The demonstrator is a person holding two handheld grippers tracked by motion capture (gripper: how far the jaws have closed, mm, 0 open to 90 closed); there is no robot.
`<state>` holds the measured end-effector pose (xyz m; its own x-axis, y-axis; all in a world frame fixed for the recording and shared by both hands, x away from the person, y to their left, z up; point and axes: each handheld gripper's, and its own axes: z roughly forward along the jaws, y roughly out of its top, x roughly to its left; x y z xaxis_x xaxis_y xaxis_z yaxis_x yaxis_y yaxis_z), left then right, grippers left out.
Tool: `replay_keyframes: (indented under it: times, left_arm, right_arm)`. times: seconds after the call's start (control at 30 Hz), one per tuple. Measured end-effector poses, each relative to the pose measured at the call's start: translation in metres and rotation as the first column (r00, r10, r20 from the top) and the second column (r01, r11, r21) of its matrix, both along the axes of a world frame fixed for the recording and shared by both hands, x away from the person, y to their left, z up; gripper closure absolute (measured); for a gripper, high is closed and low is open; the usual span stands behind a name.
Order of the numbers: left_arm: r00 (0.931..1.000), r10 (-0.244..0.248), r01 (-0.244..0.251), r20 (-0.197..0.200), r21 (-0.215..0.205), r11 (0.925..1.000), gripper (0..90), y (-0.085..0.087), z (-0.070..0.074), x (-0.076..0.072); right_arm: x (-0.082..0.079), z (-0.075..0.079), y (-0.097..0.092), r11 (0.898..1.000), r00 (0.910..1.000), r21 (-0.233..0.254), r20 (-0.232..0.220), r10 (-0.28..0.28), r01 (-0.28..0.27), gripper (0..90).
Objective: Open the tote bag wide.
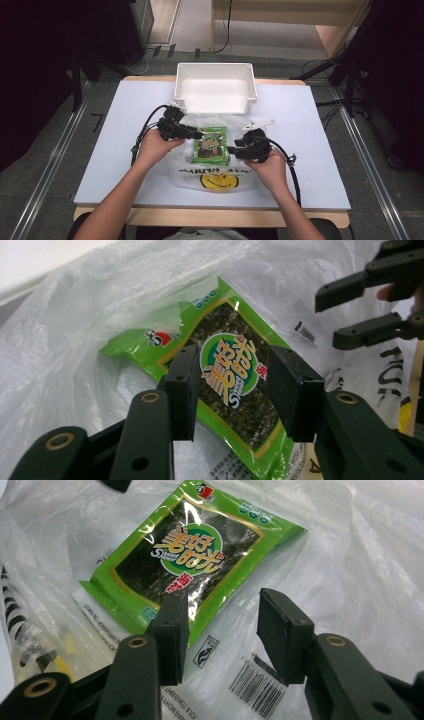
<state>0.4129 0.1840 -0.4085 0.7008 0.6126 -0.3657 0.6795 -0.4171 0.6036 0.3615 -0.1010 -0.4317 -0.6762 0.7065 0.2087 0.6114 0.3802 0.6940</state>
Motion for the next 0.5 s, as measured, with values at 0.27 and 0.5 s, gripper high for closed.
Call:
replay_keyframes:
  times: [0.27,0.5]
  left_arm:
    - [0.9996,-0.015,0.015,0.026,-0.013,0.9998,41.5,0.002,0.0,-0.012]
    - [0.9997,-0.012,0.012,0.021,-0.034,0.9993,39.7,0.005,-0.002,-0.017]
  right_arm:
    - [0.001,-0.006,0.0,1.0,1.0,-0.002,-0.005,0.006,-0.006,53.0]
    - [0.0,-0.008,-0.002,1.0,1.0,0.004,-0.005,-0.007,0.007,52.3]
